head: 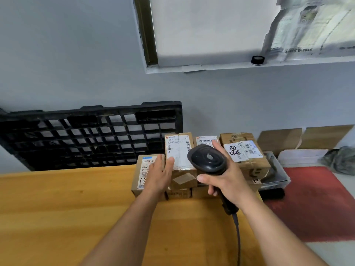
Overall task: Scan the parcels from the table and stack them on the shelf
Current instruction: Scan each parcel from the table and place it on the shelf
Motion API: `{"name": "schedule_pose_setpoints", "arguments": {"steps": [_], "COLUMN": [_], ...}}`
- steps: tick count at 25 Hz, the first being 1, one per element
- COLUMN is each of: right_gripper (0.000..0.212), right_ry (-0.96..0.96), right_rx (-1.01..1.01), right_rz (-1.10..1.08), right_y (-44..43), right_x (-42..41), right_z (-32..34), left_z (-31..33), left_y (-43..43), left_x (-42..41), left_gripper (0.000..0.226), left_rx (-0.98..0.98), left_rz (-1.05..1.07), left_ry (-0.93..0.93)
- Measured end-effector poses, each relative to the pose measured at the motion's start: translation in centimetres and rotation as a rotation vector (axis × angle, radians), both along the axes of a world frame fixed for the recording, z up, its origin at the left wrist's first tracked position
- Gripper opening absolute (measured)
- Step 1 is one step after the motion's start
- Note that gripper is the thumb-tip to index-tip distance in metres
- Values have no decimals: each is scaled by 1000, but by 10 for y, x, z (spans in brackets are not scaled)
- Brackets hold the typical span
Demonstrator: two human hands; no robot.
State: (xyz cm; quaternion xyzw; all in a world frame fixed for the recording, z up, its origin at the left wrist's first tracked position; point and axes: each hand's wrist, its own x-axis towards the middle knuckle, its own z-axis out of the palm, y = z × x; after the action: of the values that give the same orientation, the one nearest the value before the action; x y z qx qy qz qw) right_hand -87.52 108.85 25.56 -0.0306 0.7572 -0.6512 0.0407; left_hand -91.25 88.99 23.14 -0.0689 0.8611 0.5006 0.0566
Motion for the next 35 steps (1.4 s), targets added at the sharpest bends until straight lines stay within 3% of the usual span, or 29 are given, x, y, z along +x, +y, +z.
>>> {"name": "schedule_pose_setpoints", "arguments": {"steps": [4,11,13,16,19,26,30,35], "right_gripper": [104,104,105,105,99,101,104,103], "right_ry": [-49,-13,-4,40,87,185,186,132], "right_rx": [10,-18,-34,-36,-34,-127,-144,-170], "right_rz": [36,43,48,89,131,232,272,303], "right_y": [-11,-26,-34,-57,-77,-148,-180,-206], "right_x": [-5,16,20,29,40,88,105,124], "right_z": [-10,2,9,22,35,82,82,78], "left_z": [1,4,5,8,12,28,22,20], "left_y": [6,-26,-40,-66,-89,-175,-213,-240], "left_x": [13,40,42,54,59,82,98,121], "left_gripper": [46,56,63,99,132,120,133,134], "left_rx": [172,371,442,529,520,425,287,249], "left_rz": [-88,-100,-84,-92,-90,66,127,181], "left_ry": [-22,-68,-85,-101,-74,104,132,152]}}
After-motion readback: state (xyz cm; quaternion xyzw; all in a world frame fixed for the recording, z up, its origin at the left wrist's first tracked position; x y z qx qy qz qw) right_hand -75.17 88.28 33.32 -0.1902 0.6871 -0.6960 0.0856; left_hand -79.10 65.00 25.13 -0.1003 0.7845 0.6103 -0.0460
